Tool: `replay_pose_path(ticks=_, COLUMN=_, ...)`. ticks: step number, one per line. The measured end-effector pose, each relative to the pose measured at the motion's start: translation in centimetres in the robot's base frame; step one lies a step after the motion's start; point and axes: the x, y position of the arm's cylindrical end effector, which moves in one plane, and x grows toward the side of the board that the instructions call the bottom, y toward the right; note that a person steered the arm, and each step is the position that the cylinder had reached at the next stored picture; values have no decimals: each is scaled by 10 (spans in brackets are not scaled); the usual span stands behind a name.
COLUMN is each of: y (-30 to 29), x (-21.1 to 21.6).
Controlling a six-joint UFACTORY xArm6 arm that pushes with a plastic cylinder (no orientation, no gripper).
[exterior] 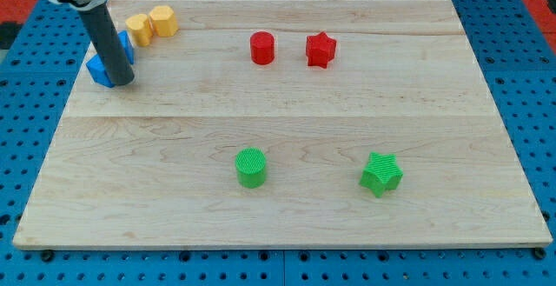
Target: Push red circle and red star towards the right center
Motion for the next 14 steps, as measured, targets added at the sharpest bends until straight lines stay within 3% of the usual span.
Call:
replay_pose_path(ticks=1, y=74, x=23)
replay_pose_path(ticks=2, y=151, x=8)
replay_pose_path(ticks=3, y=150, x=-34)
replay_pose_path(ticks=4, y=190, x=-58)
replay_pose_path(ticks=5, y=251, x=-49)
replay_pose_path(ticks=7, y=250, x=-133)
replay_pose_path(ticks=8, y=283, x=-146)
replay_pose_path(ticks=9, y=292, x=-83)
replay_pose_path(ticks=12, y=359, x=20)
replay_pose_path(ticks=13, y=319, x=-1)
replay_pose_path(ticks=14, y=238, x=-20)
